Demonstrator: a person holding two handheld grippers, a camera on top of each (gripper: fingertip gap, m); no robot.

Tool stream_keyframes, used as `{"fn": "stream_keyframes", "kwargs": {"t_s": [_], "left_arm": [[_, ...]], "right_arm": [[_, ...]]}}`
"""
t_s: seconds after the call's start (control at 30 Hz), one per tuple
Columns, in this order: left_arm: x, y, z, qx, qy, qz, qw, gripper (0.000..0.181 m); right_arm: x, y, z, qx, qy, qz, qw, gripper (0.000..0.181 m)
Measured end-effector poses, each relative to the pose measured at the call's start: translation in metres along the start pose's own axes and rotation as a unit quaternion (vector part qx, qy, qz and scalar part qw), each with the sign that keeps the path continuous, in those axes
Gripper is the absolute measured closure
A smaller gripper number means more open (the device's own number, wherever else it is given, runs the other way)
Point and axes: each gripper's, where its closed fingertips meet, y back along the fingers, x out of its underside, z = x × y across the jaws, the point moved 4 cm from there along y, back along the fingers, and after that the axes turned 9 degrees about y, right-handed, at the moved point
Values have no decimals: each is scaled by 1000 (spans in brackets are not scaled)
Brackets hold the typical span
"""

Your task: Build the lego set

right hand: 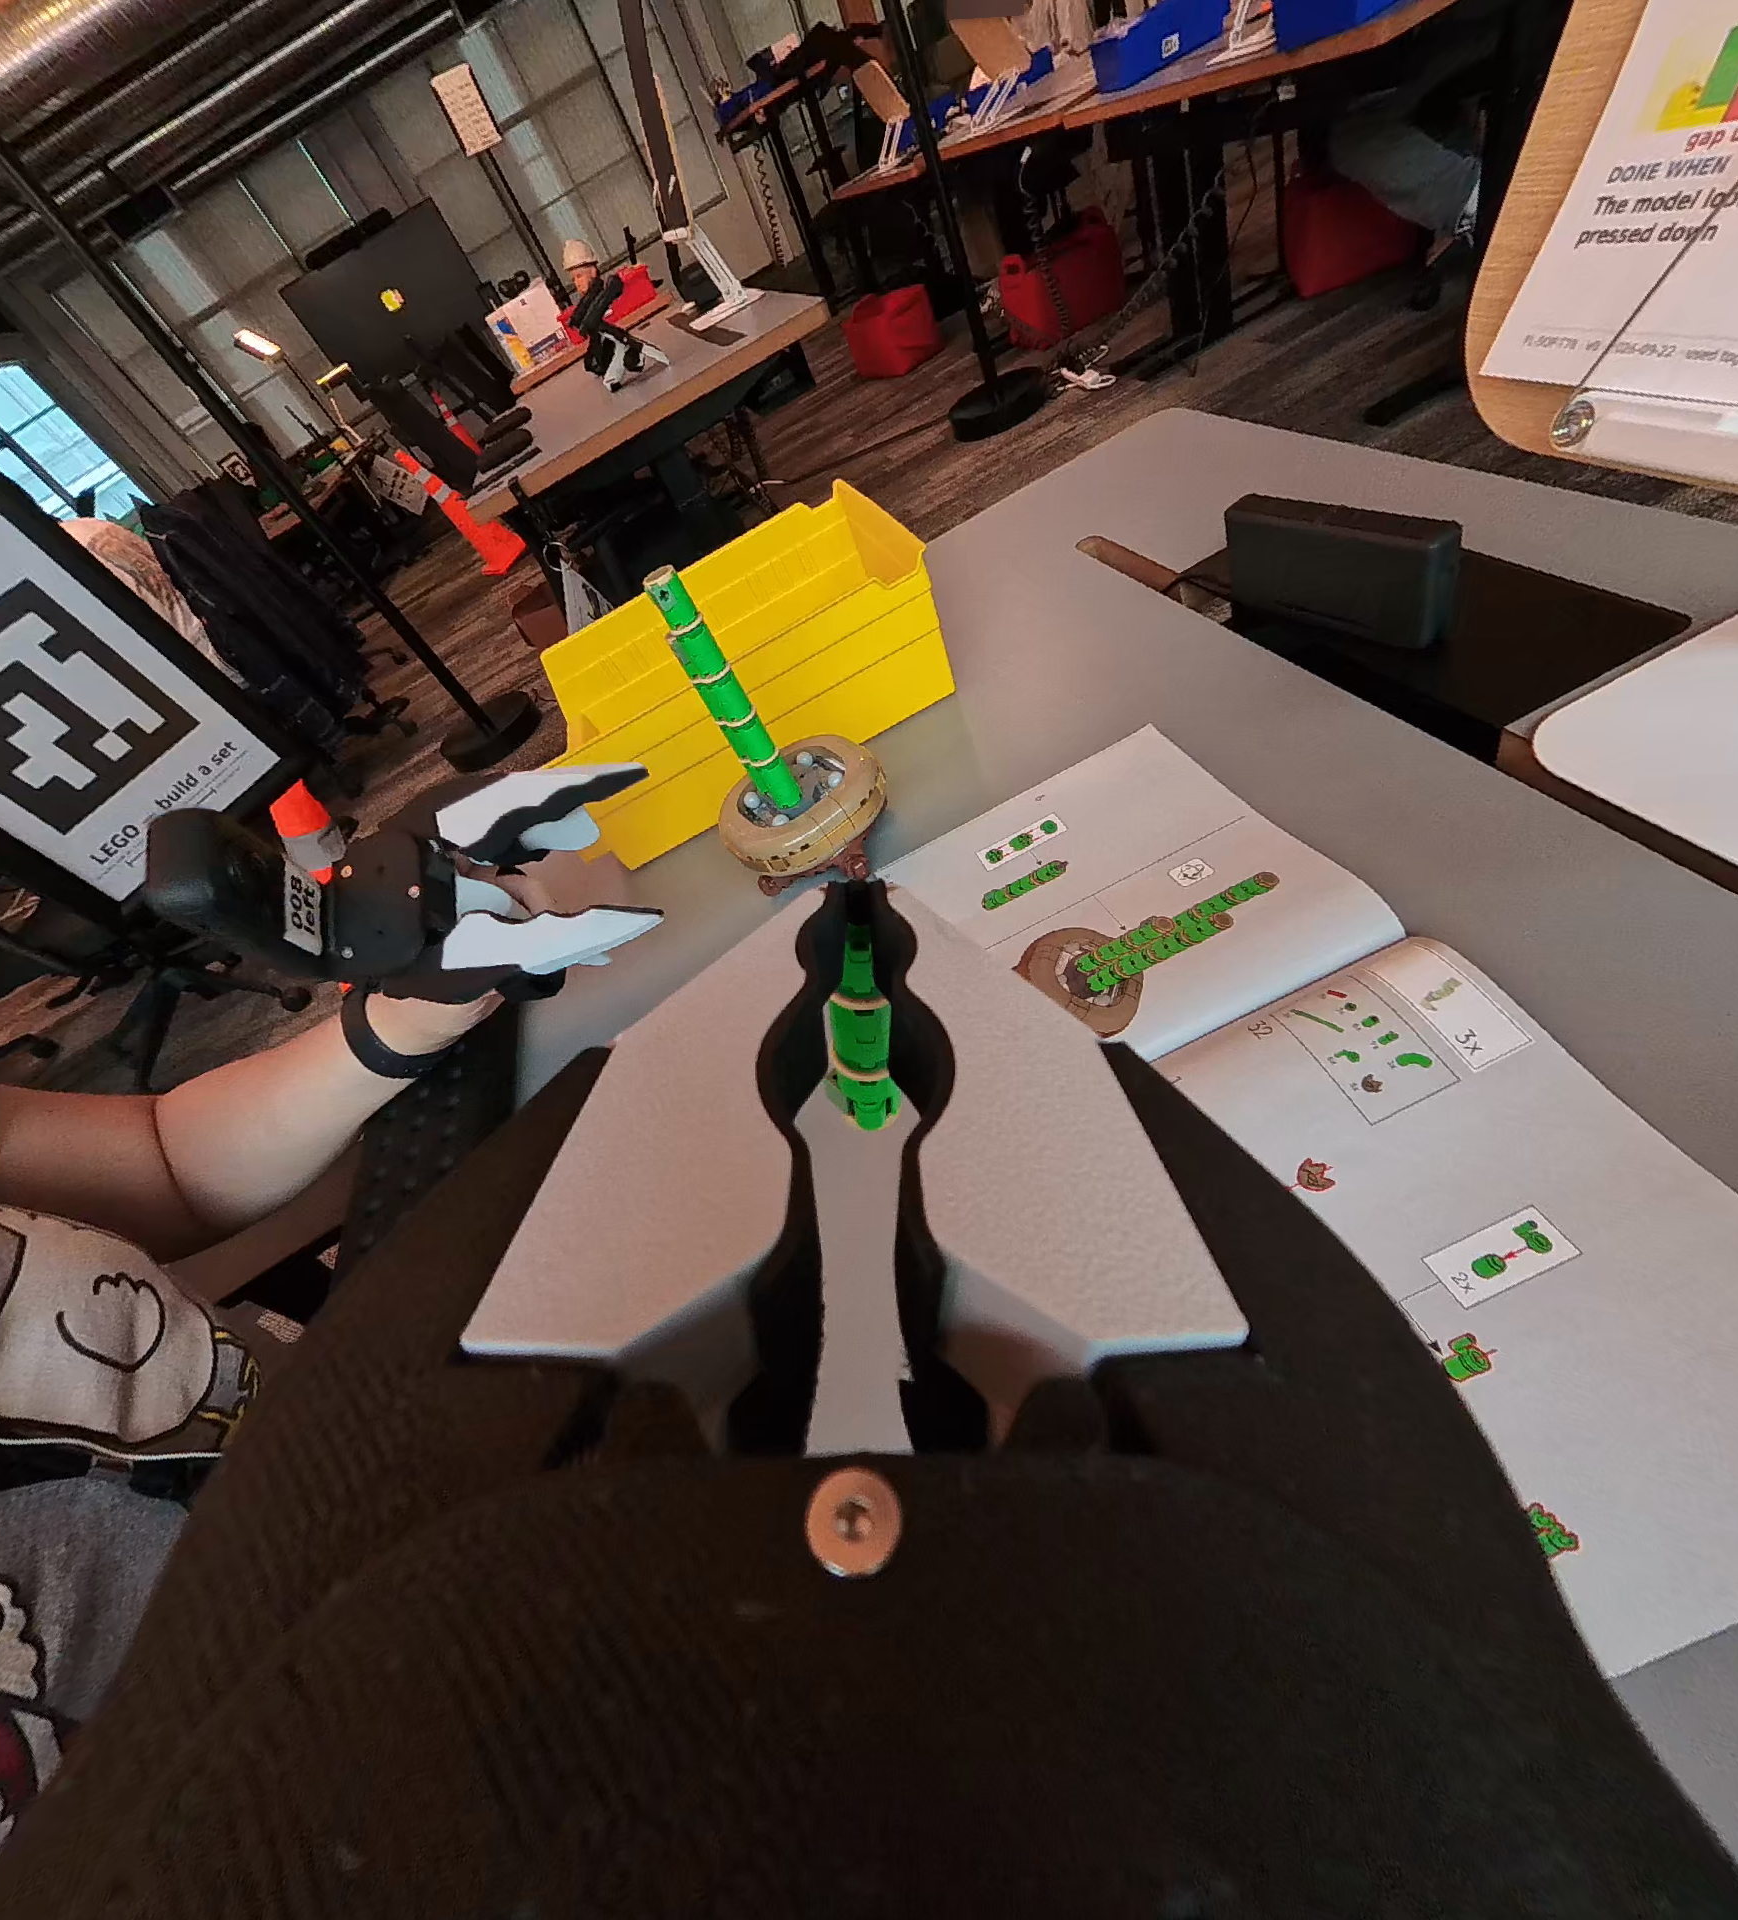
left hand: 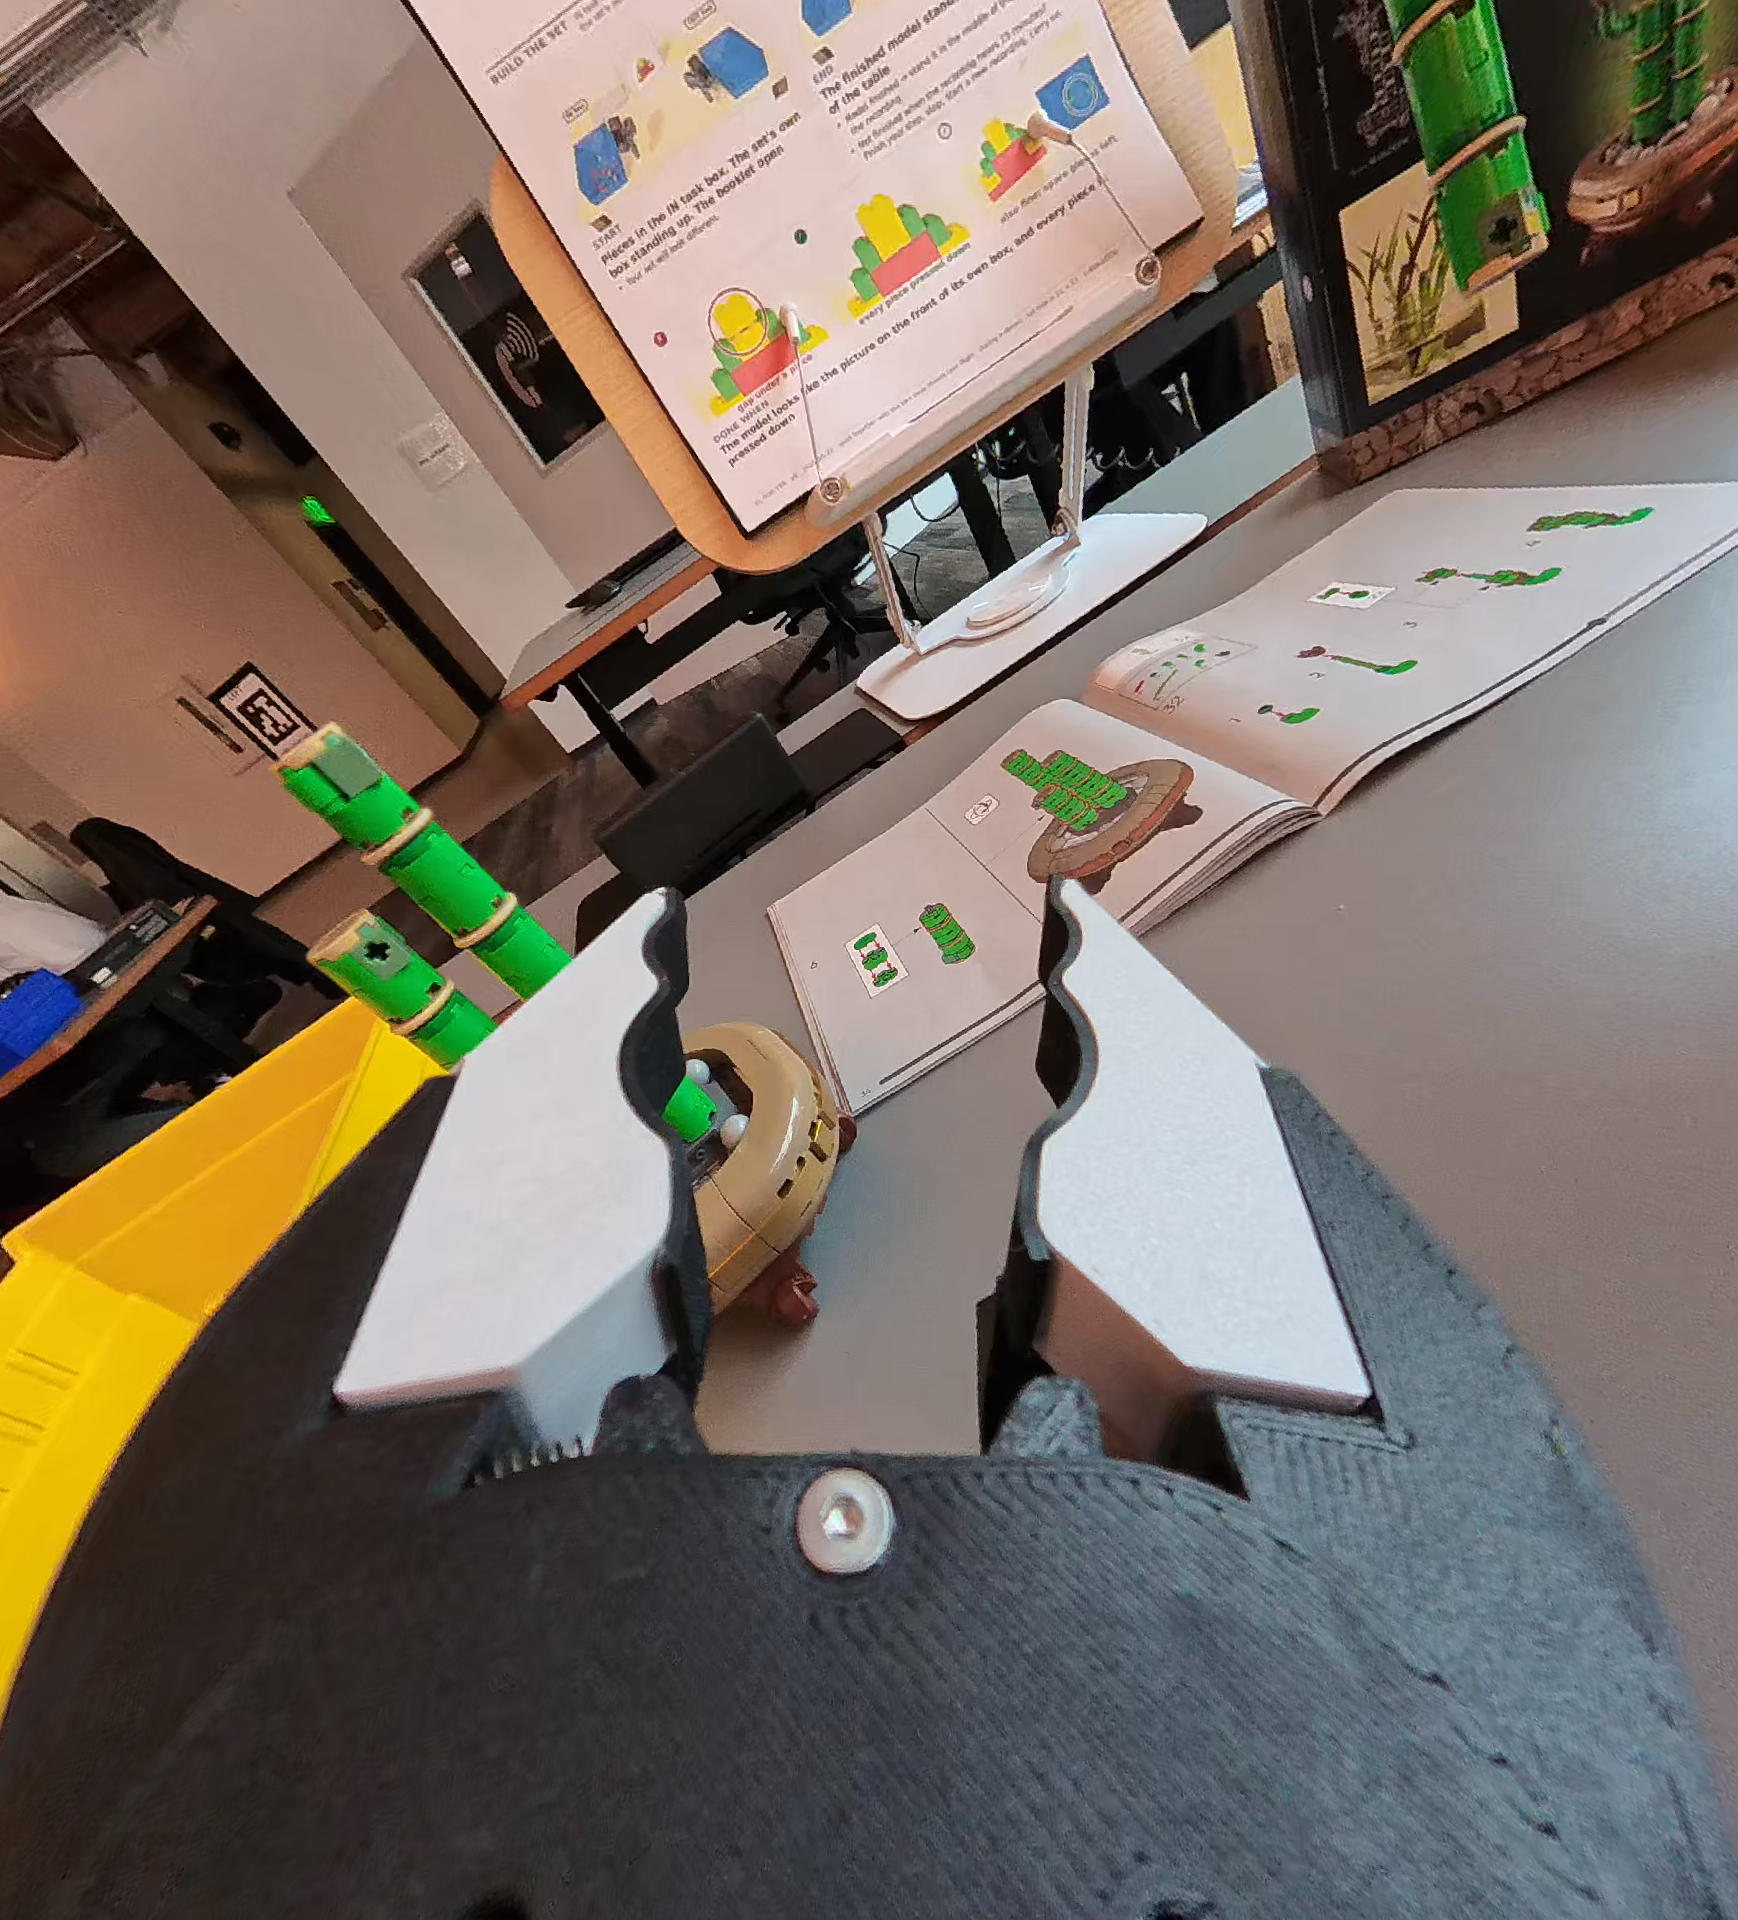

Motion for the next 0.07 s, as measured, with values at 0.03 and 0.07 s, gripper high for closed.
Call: {"fn": "stream_keyframes", "kwargs": {"t_s": [0.03, 0.07], "left_arm": [[0, 0, -1, 1, -2, 0, 1000, 115], [0, 0, -1, 2, -3, 1, 1000, 116]], "right_arm": [[0, 0, 0, 0, 0, 0, 1000, 179], [0, 1, 0, 1, 1, 0, 1000, 178]]}}
